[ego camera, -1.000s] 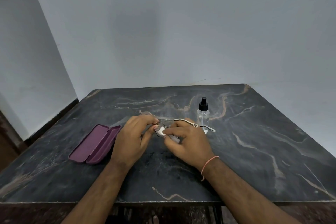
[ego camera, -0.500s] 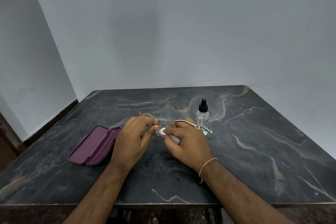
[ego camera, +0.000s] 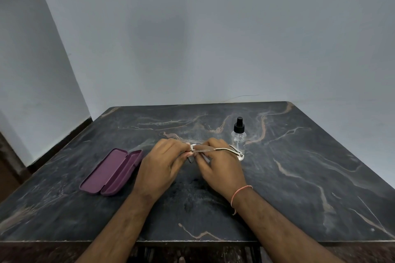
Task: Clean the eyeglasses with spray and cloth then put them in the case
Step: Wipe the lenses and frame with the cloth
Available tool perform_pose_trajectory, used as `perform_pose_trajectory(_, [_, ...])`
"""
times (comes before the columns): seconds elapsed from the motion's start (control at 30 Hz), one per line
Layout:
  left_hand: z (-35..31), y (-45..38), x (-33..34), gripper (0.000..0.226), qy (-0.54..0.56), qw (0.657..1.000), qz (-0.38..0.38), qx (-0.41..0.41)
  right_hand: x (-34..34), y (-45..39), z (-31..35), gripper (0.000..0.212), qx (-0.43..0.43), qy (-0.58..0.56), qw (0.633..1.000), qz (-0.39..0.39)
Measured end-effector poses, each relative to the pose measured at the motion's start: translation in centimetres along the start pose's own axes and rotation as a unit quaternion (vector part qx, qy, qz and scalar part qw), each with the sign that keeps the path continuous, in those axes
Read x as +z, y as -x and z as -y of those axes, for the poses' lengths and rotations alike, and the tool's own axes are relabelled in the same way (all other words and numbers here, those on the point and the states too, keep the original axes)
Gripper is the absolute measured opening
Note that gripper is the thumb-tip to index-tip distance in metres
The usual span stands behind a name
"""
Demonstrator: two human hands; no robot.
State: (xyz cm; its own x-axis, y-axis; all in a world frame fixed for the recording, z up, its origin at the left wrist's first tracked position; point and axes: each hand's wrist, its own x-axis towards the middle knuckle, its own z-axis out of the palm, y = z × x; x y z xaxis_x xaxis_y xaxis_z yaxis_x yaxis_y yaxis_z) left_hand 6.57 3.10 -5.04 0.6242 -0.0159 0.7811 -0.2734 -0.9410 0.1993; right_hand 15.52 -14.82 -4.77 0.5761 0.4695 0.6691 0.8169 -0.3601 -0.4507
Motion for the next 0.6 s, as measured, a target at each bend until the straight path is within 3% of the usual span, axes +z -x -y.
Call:
perform_pose_trajectory(0.3, [0.2, 0.15, -0.14, 0.015, 0.019, 0.998, -0.017, -0.053, 0.09, -0.1, -0.32, 0.016, -0.001, -0.179, 0.983, 0.033])
perform_pose_trajectory(0.6, [0.43, 0.25, 0.14, 0.021, 0.038, 0.994, -0.028, -0.094, -0.08, 0.17, -0.43, 0.017, -0.02, -0.066, 0.998, 0.012])
